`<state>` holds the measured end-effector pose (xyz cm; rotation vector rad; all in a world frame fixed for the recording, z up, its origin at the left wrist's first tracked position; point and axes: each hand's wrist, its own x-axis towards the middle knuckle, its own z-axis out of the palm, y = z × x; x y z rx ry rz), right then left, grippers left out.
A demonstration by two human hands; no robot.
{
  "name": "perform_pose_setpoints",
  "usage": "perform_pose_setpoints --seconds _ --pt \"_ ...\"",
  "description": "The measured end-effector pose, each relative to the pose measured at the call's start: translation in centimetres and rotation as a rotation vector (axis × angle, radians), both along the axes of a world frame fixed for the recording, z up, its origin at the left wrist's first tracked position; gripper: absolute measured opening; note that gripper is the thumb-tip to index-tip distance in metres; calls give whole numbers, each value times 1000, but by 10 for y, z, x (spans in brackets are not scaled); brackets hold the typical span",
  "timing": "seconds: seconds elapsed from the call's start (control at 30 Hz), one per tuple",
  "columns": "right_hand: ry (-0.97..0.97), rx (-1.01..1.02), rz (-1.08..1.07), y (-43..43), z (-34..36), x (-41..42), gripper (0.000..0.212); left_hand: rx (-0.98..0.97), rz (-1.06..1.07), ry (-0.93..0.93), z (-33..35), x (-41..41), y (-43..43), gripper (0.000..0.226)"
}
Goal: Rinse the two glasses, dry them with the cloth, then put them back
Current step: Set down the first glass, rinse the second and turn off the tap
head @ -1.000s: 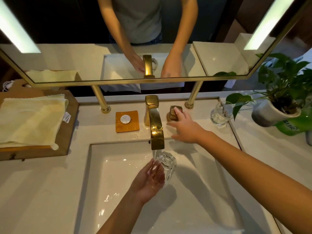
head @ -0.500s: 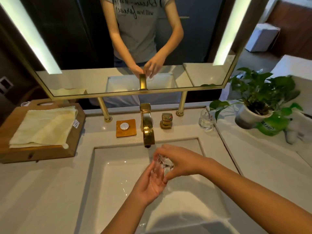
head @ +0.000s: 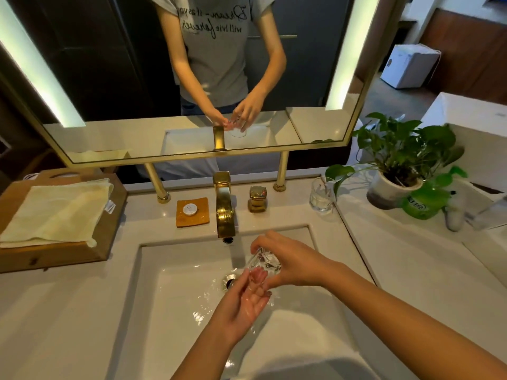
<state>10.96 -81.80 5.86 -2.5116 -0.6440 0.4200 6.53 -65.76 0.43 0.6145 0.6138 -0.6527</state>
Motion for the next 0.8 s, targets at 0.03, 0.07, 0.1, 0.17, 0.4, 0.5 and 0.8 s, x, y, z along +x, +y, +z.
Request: perform_pose_setpoints --seconds 0.03,0.07,0.1,0.17,0.4,0.5,0.8 --pt "24 26 -30 -2 -4 0 65 28 3 -28 -1 3 -2 22" --pt "51 58 -67 -5 -8 -1 66 62 -4 -70 -3 6 -2 22" --pt "74 86 -105 -9 -13 0 66 115 -31 -127 -3 10 -3 22" --pt "109 118 -151 -17 -23 1 65 318 -164 -269 1 20 -4 24" --pt "219 147 -286 -45 -67 9 75 959 -670 -801 21 57 -32 24" --pt "135 246 -432 -49 -72 19 71 1332 -834 -1074 24 80 -53 20" --pt "101 482 -782 -58 -88 81 71 1816 -1080 -1443 25 143 -106 22"
